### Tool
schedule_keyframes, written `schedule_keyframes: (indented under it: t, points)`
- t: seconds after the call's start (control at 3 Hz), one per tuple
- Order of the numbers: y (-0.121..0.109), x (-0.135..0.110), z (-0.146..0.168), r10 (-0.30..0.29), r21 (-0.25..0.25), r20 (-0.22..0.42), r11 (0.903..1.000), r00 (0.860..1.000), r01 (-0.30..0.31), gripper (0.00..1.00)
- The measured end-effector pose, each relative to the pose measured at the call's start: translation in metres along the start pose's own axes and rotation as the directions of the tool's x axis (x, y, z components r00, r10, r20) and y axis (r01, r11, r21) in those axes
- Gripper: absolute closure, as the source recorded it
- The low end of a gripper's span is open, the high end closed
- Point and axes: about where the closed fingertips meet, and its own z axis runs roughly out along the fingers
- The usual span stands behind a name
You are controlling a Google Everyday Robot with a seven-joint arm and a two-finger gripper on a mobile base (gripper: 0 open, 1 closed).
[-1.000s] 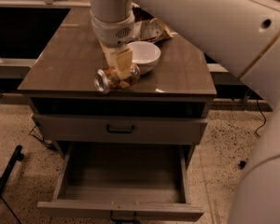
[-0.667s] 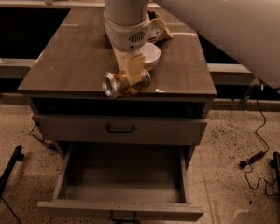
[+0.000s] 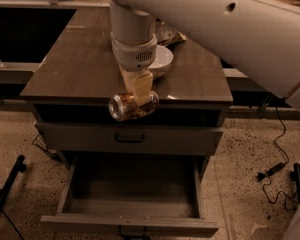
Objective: Place orange can into middle drawer
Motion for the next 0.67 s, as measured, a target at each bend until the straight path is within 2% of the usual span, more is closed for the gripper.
schedule_keyframes:
  t: [0.33,0.67]
  points:
    - [0.053,-0.020,0.041,0.038,-0.130,0.078,0.9912,0.996,-0.027,1.00]
    - [0.095,-0.031,0.072,0.098,-0.192,0.142,0.9789,0.985,-0.069,1.00]
